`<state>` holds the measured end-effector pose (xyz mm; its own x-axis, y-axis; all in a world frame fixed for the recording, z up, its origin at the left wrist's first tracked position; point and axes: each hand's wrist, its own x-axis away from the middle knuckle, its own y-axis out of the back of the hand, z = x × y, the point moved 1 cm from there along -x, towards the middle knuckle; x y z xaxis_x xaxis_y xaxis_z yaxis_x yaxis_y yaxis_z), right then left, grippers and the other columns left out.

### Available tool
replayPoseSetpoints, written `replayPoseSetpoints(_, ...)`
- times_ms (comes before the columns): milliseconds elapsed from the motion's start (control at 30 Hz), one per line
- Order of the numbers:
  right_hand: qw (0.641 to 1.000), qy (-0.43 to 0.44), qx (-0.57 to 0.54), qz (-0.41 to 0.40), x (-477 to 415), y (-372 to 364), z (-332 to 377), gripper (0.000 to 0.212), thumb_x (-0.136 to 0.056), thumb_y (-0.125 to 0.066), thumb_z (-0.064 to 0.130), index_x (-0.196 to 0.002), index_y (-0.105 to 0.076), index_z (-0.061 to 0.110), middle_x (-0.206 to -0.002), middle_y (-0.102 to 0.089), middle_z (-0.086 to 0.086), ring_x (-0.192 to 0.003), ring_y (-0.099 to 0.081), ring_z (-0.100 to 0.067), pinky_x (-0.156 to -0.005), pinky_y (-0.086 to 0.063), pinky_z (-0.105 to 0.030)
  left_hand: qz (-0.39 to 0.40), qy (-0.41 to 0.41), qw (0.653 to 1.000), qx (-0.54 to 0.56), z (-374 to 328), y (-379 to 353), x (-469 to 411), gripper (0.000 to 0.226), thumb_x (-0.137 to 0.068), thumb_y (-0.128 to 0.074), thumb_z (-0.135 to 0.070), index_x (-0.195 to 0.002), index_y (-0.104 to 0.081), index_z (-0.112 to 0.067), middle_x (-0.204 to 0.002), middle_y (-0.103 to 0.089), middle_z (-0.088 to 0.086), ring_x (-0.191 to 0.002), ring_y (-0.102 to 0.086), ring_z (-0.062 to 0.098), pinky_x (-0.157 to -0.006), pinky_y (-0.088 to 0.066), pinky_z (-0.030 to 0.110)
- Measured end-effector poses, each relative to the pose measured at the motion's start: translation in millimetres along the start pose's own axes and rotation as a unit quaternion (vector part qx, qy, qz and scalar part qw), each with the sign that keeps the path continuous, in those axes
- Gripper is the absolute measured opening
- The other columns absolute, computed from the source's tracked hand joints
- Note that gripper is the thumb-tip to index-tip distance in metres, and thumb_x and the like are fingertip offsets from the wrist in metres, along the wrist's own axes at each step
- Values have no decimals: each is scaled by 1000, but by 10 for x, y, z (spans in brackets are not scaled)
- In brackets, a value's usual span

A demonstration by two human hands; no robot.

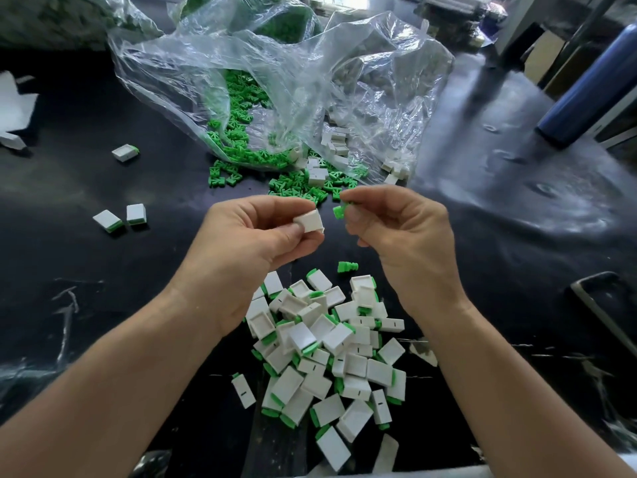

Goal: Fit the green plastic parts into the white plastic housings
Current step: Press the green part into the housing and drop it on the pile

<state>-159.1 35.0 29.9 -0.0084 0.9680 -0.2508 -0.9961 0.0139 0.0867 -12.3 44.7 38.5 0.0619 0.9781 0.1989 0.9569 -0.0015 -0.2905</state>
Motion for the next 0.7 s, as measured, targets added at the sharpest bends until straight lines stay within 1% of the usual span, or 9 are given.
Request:
replayPoseSetpoints(167, 1000, -11, -15, 3, 37, -62, 11, 21, -81, -64, -1, -83, -66, 20, -71, -67, 6, -65, -64, -8, -57, -48, -16, 20, 7, 1000, 0, -9, 1, 15, 21, -81, -50, 16, -81, -63, -1, -77, -67, 15, -63, -69, 18, -60, -56, 19)
replayPoseSetpoints(333, 1000, -7, -6, 22, 33, -57, 7, 21, -80, -65, -1, -82, -67, 19, -67, -67, 8, -61, -63, -6, -58, -49, -16, 29, -7, 999, -33, -5, 3, 27, 17, -77, -57, 14, -79, -64, -2, -66, -68, 9, -58, -68, 18, -55, -54, 17)
replayPoseSetpoints(433, 999, 4, 16, 34, 43, -55, 4, 25, -80, -66, -1, -80, -67, 24, -64, -67, 10, -61, -63, -5, -57, -50, -18, 23, -35, 996, -76, 2, 6, 34, 15, -75, -62, 10, -77, -66, -4, -66, -68, 9, -58, -68, 17, -55, -53, 16)
replayPoseSetpoints(500, 999, 9, 26, 41, 51, -60, 2, 27, -80, -66, -2, -79, -67, 25, -63, -67, 10, -60, -63, -5, -58, -51, -18, 22, -42, 995, -85, 2, 8, 41, 13, -74, -64, 9, -76, -67, -4, -67, -68, 11, -57, -68, 16, -54, -52, 16)
replayPoseSetpoints(600, 998, 12, 34, 47, 52, -60, -6, 27, -80, -65, -2, -80, -67, 25, -65, -67, 9, -61, -63, -5, -58, -50, -18, 21, -41, 995, -91, 7, 5, 39, 12, -73, -65, 8, -76, -66, -4, -62, -68, 7, -56, -68, 15, -52, -51, 15)
replayPoseSetpoints(700, 997, 20, 43, 64, 53, -48, -3, 29, -82, -62, -4, -83, -66, 24, -71, -67, 7, -63, -63, -4, -59, -49, -15, 19, -40, 996, -83, 8, 12, 39, 12, -74, -64, 9, -76, -66, -3, -60, -68, 5, -55, -67, 15, -51, -51, 16)
